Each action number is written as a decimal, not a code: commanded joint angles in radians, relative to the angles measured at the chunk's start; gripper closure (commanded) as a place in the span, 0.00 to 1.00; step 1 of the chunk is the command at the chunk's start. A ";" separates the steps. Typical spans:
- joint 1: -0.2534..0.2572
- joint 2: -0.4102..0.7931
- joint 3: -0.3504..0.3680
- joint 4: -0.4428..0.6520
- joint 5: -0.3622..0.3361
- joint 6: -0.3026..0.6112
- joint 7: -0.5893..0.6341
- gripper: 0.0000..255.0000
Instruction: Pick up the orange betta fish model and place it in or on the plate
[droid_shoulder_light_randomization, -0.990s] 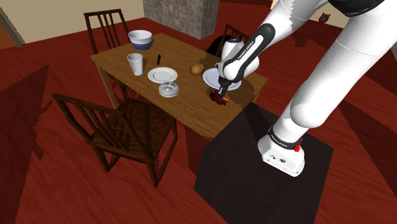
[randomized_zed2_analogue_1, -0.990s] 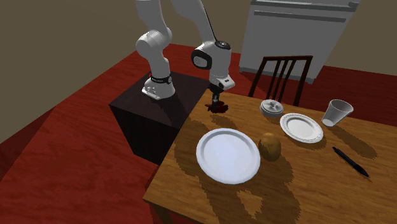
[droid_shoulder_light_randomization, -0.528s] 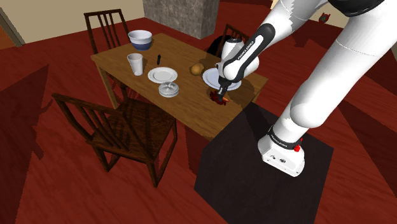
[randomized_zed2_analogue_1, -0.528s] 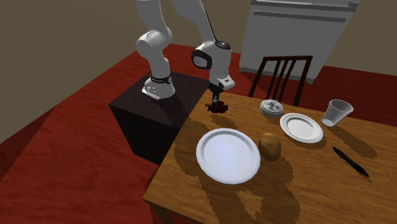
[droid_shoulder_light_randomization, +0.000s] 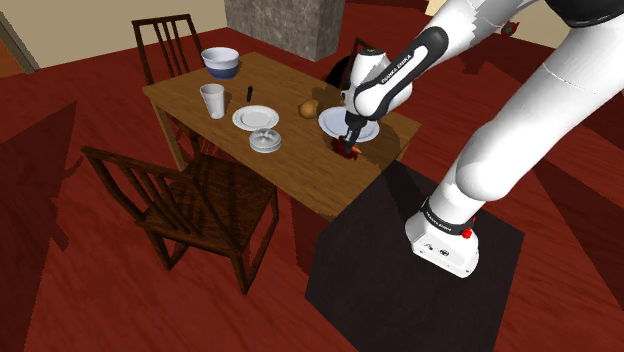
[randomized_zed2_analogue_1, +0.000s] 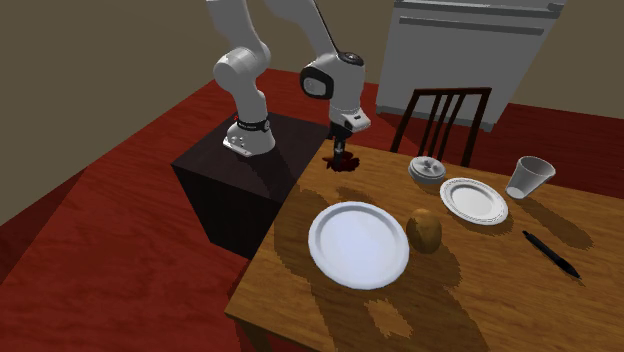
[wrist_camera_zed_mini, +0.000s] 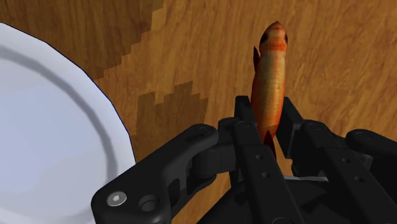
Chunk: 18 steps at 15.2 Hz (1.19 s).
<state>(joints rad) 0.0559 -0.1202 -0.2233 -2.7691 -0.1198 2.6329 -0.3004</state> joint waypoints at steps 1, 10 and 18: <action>-0.002 -0.032 0.002 0.006 -0.006 -0.039 0.004 1.00; -0.008 -0.159 0.012 0.033 -0.019 -0.192 0.012 1.00; -0.058 0.049 -0.106 0.266 0.033 -0.210 -0.205 1.00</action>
<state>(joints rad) 0.0050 -0.1062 -0.3129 -2.5406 -0.1001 2.4248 -0.4685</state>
